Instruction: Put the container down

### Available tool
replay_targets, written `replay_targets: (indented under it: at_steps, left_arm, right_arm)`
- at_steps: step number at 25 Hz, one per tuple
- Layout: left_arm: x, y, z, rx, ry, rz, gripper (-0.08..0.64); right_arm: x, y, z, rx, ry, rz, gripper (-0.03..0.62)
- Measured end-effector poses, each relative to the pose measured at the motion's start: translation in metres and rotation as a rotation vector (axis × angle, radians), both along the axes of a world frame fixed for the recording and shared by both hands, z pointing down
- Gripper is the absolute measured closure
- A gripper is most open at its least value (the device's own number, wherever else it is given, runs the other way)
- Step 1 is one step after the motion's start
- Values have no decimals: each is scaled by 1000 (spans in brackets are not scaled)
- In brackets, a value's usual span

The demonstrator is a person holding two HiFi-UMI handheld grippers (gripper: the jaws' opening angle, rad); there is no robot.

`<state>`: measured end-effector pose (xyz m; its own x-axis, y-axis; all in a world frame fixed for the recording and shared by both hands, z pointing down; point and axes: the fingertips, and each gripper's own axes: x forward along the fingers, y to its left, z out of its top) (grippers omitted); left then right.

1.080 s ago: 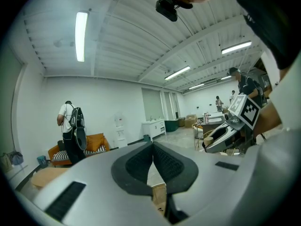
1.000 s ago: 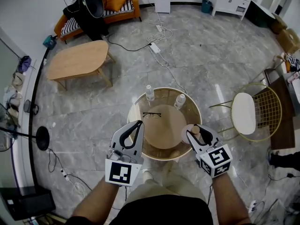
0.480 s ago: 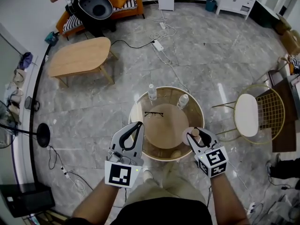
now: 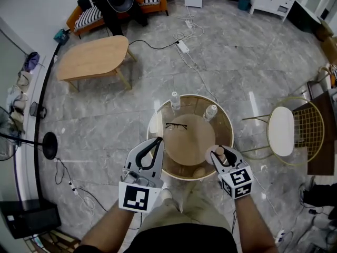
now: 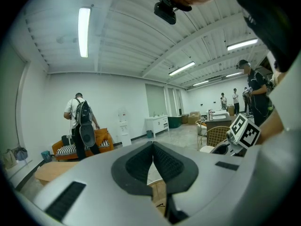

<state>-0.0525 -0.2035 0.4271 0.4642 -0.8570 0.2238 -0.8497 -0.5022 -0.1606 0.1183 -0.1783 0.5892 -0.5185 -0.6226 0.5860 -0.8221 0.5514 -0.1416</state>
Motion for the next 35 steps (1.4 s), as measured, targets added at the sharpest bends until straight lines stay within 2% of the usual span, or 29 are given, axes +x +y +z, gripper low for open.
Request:
replay_targets:
  at_steps: [18, 28, 35]
  left_arm:
    - [2, -6, 18, -34, -23, -17, 545]
    - [10, -5, 26, -39, -42, -1, 545]
    - [2, -4, 31, -53, -22, -24, 545]
  right_arm:
    - [4, -14, 49, -56, 10, -3, 439]
    - [5, -11, 97, -101, 29, 11, 439]
    - [3, -10, 122, -118, 42, 5, 439]
